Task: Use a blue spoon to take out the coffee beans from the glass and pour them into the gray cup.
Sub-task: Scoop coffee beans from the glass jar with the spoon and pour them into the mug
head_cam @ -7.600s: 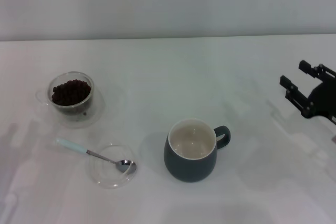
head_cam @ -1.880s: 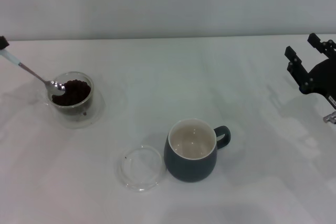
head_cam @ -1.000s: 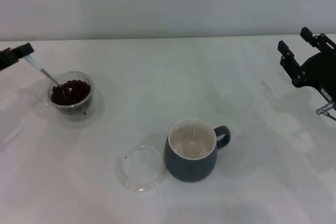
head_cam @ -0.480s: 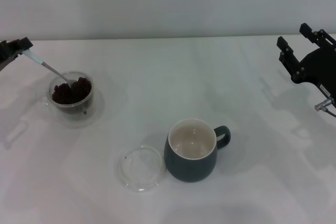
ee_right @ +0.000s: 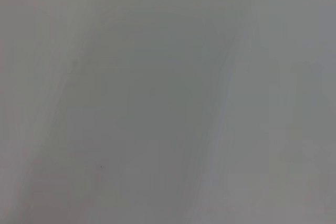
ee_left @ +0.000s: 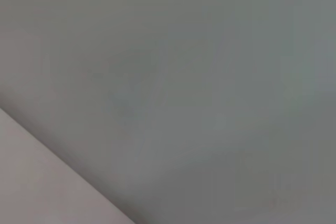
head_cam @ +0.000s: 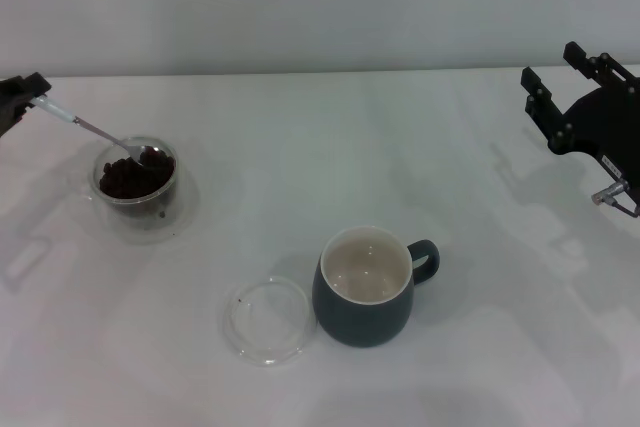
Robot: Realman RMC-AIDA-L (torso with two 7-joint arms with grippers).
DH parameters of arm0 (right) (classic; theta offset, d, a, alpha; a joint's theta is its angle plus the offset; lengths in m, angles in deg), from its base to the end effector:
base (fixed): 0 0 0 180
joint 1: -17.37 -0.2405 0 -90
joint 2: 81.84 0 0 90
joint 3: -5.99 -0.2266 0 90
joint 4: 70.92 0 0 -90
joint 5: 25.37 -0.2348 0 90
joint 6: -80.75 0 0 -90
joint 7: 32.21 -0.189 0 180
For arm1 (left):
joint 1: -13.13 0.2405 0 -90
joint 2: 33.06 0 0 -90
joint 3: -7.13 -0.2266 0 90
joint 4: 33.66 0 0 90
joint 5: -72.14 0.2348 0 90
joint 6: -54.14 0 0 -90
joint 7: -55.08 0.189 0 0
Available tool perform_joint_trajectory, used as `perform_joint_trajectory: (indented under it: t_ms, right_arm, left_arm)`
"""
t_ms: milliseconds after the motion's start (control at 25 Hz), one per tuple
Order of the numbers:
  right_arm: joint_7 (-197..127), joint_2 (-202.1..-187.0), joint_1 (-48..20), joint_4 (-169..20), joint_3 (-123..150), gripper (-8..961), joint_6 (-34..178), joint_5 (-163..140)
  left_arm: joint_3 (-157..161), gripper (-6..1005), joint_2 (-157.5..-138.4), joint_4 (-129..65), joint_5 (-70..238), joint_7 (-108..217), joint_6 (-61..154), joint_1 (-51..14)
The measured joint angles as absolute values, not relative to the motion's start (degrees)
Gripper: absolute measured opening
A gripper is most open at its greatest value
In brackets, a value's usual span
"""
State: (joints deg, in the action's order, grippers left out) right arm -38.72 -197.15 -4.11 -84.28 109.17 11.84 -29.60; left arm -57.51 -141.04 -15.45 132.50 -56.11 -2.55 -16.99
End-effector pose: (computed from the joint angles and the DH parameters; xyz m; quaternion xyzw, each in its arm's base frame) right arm 0.3004 0.3736 -0.0032 -0.7695 0.0915 0.2679 0.5725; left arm -0.3073 0.4343 0.0341 -0.6247 -0.6063 -0.4156 0.2635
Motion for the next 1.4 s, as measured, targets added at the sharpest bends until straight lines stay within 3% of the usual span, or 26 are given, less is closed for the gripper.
perform_joint_trajectory:
  t_ms: [1400]
  right_arm:
    - [-38.53,-197.15,-4.56,-83.79,109.44,545,12.59,-29.13]
  left_arm:
    - [-49.19,128,-143.82,-14.91,131.10,-53.77,-17.12,-7.77]
